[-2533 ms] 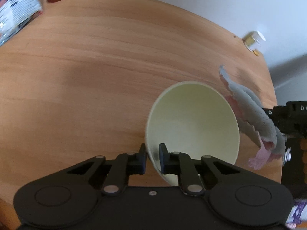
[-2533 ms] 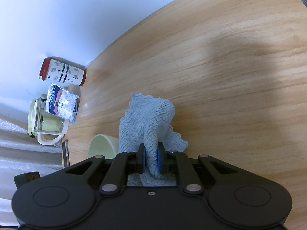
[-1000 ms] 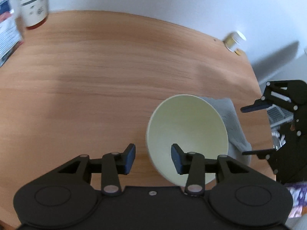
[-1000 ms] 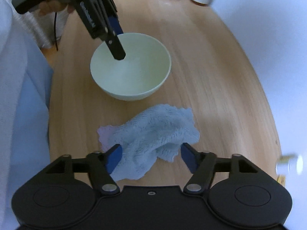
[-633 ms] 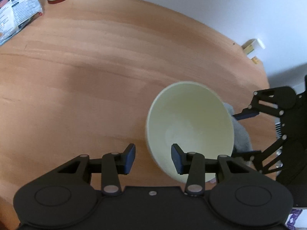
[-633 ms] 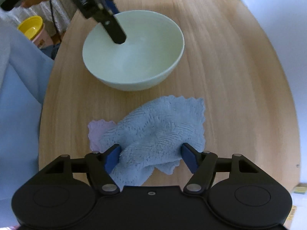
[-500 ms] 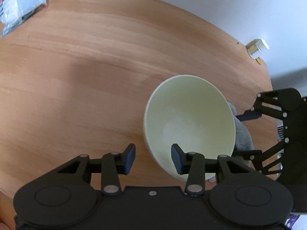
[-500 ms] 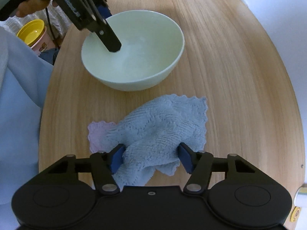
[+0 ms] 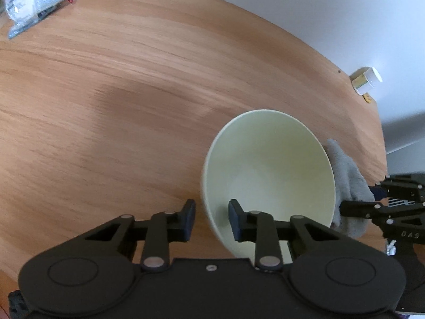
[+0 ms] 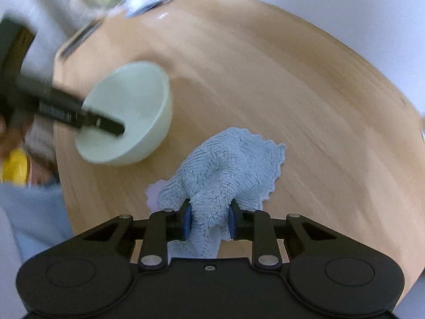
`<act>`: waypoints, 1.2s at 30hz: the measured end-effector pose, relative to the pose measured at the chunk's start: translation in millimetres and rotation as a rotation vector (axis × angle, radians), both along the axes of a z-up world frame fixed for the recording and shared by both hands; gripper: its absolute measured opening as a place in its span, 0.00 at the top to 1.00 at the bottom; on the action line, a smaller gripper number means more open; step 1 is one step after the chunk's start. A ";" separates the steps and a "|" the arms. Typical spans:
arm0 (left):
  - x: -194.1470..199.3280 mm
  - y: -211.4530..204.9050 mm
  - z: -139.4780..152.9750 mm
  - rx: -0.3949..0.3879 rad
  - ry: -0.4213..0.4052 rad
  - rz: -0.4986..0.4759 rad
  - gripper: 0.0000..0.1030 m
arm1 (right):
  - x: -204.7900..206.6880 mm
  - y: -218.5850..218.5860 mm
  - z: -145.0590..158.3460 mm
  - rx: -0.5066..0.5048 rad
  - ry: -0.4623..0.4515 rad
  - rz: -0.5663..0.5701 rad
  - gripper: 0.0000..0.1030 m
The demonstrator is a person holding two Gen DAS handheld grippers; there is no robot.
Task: Clean bowl
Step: 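Wipe the bowl's outer wall with the cloth in the right gripper while the left gripper holds the rim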
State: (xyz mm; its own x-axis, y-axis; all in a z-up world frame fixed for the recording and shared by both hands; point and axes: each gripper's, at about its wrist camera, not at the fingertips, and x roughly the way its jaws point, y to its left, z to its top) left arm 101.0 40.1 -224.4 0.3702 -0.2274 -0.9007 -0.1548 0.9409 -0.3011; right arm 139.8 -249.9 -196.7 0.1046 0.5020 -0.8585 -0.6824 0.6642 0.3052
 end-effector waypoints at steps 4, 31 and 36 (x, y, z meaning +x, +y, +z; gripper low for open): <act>6.3 3.4 -2.0 -0.018 -0.009 -0.046 0.82 | -18.5 -26.8 -9.8 0.107 0.064 -0.235 0.72; 10.9 -34.5 31.1 0.170 -0.323 -0.689 0.90 | 41.9 -21.3 -27.2 0.353 0.305 -0.596 0.73; 1.1 -29.4 33.6 0.167 -0.338 -0.714 0.89 | 55.0 9.9 -31.7 0.351 0.364 -0.562 0.75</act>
